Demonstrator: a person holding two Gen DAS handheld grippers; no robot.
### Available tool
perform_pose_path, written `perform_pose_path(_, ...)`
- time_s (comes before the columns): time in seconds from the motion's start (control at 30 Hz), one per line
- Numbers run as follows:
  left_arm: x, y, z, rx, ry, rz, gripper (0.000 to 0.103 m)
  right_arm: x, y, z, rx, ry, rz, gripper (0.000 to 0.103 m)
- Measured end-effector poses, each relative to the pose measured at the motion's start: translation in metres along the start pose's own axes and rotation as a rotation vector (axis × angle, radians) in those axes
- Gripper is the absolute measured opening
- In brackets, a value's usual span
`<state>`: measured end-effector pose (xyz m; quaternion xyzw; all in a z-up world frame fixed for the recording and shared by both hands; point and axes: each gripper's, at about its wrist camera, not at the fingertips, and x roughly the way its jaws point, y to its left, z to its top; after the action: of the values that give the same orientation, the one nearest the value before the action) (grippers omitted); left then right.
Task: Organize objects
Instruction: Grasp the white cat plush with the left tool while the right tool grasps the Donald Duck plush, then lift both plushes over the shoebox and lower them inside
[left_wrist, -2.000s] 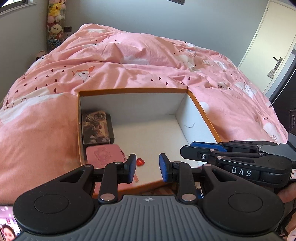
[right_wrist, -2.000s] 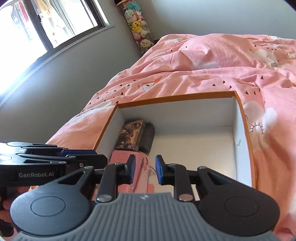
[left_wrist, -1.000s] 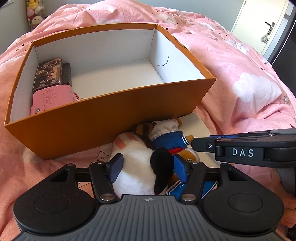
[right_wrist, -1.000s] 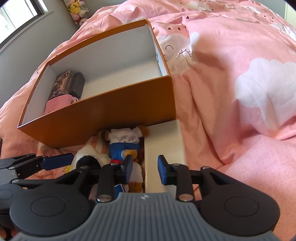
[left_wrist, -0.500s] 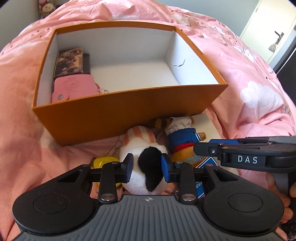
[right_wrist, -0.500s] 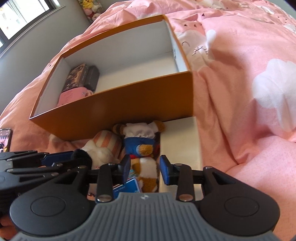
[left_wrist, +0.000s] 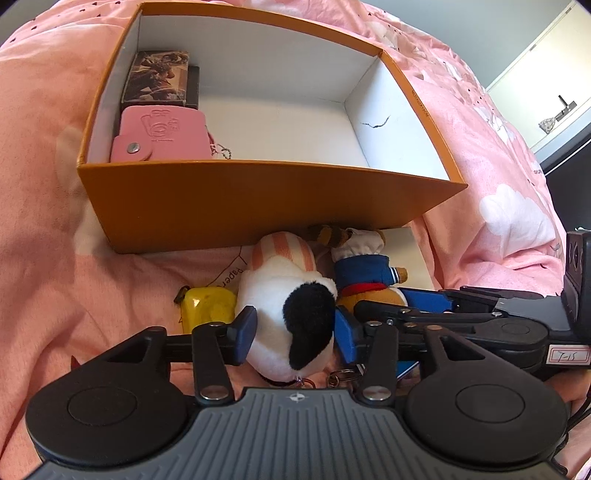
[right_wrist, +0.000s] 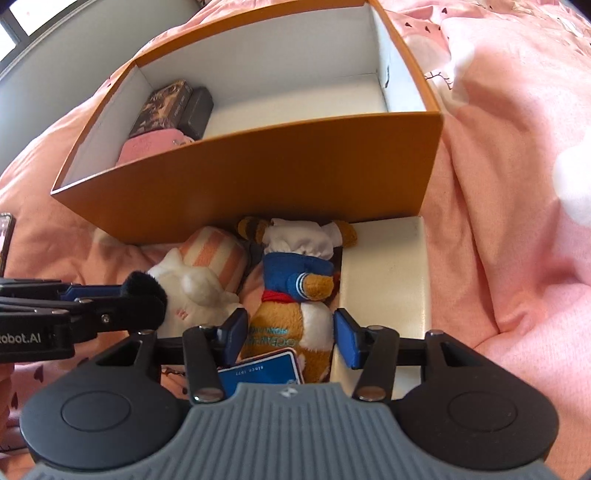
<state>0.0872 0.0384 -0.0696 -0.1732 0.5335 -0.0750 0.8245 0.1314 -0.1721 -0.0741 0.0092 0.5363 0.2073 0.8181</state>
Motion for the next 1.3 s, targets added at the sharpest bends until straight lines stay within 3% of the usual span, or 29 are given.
perform_pose_path(0.1,0.007,-0.002,0.003,-0.014,0.023,-0.009,0.070,0.003,0.004,-0.001,-0.031,0.002,-0.009,0.054)
perform_pose_path(0.2,0.013,-0.006,0.007,-0.013,0.035,0.006,0.075,0.004,0.007,-0.003,-0.065,0.001,-0.011,0.056)
perform_pose_path(0.43,0.037,-0.009,0.009,0.017,0.083,0.075,0.073,0.010,0.010,-0.005,-0.113,0.007,-0.015,0.060)
perform_pose_path(0.63,0.038,-0.013,0.005,0.037,0.071,0.077,0.066,0.014,0.013,-0.007,-0.143,0.010,-0.043,0.052)
perform_pose_path(0.77,0.028,-0.014,0.000,0.040,0.044,0.074,0.061,0.007,0.013,-0.010,-0.145,-0.009,-0.059,0.047)
perform_pose_path(1.1,-0.028,-0.025,-0.006,0.083,-0.073,0.033,0.060,-0.045,0.020,-0.015,-0.187,-0.115,-0.085,0.046)
perform_pose_path(1.3,-0.068,-0.036,0.004,0.105,-0.168,-0.036,0.060,-0.084,0.021,-0.007,-0.202,-0.206,-0.077,0.046)
